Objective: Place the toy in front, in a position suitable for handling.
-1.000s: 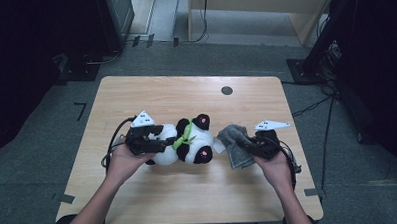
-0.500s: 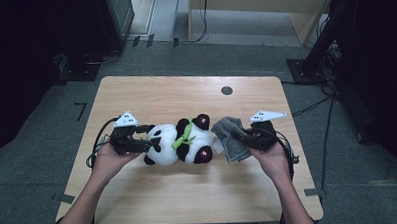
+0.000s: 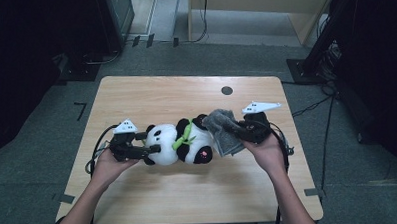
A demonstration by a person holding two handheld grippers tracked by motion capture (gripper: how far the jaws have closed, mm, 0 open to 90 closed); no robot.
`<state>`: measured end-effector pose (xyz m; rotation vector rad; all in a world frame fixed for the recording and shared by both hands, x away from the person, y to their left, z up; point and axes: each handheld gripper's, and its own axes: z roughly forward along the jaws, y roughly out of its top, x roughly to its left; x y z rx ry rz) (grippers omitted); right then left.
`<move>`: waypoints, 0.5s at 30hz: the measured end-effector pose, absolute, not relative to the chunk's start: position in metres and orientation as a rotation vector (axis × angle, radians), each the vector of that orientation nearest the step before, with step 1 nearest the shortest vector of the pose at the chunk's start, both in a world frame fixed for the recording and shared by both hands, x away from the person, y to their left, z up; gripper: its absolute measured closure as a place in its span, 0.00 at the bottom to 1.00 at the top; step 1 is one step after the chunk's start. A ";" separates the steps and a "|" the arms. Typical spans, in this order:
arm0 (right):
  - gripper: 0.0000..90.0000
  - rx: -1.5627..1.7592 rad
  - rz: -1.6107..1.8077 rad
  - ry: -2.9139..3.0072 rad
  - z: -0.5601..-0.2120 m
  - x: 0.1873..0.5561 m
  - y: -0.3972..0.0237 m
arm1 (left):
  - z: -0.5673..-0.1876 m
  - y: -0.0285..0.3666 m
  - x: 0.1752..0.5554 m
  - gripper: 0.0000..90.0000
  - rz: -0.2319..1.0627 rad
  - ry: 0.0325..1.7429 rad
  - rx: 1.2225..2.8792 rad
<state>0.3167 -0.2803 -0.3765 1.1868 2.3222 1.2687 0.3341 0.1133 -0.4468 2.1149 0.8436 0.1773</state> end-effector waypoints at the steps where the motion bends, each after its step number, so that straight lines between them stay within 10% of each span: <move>1: 0.87 1.168 1.272 2.324 -0.375 0.318 -0.278 | -0.450 0.111 0.333 0.26 0.192 0.843 2.125; 15: 0.87 1.084 1.297 2.367 -0.358 0.328 -0.245 | -0.474 0.119 0.332 0.16 0.095 0.854 2.035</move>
